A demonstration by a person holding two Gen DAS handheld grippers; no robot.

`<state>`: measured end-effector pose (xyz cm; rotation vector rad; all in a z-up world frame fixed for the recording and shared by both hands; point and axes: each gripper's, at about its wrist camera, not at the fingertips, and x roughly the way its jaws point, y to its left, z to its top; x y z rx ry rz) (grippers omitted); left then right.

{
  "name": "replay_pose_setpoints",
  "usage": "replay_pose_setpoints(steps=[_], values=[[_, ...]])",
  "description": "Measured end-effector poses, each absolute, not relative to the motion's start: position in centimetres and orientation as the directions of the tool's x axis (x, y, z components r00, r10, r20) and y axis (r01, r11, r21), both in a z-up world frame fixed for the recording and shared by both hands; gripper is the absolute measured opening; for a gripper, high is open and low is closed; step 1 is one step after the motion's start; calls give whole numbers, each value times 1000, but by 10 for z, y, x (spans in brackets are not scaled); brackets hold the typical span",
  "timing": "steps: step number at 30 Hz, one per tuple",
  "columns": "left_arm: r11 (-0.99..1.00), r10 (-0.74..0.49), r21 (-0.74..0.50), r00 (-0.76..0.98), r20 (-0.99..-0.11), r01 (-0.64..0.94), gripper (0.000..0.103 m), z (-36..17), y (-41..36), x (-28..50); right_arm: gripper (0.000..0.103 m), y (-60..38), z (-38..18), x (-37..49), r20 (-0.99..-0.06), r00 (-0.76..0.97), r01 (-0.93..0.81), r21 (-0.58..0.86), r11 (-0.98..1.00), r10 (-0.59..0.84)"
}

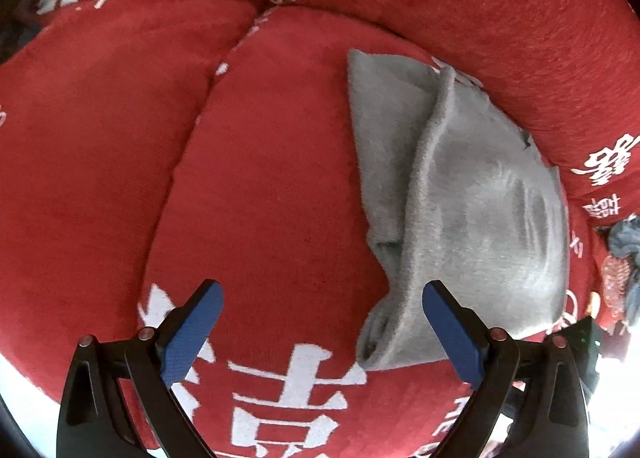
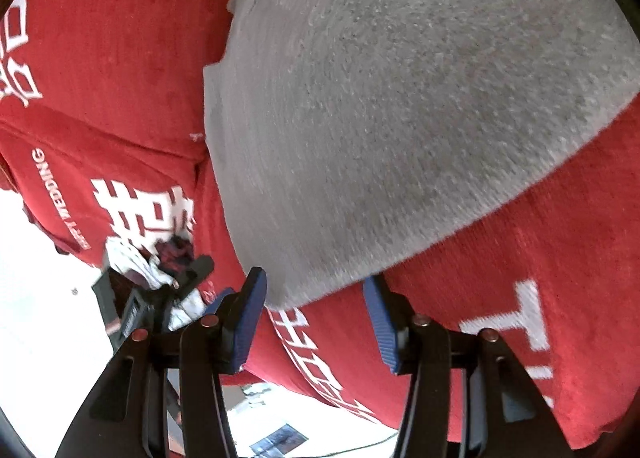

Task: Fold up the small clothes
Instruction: 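Grasp the folded sweater edge with the left tool and lift it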

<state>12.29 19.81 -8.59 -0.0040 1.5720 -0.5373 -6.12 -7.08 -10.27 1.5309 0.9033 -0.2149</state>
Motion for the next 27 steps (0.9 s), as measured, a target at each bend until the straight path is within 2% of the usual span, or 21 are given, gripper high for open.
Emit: replay_pose_setpoints(steps=[10,11,12,13,17,20,24,27], values=[[840,-384,-410,-144,-912,355,100,-91,175,123,56,-74,-111,-40,-557,744,600,800,0,369],[833,-400,-429,-154,-903,349,100,-92,173,125,49,-74,-113,-38,-553,744,603,797,-20,375],[828,-414,-445,-164,-895,340,100,-93,173,128,22,-75,-115,-37,-553,740,610,792,-33,383],[822,-433,-469,-181,-883,323,100,-96,171,132,8,-76,-116,-36,-551,737,614,788,-48,391],[793,-497,-547,-232,-836,270,100,-104,163,145,8,-81,-102,-36,-482,784,543,838,-56,392],[739,-573,-637,-290,-766,221,100,-109,151,155,8,-88,-78,-32,-435,805,485,874,-27,404],[674,-645,-718,-337,-686,172,100,-115,129,166,8,-101,-54,-25,-407,815,439,898,17,412],[656,-666,-735,-329,-670,170,100,-111,112,171,8,-106,-44,-21,-407,805,429,902,51,432]])
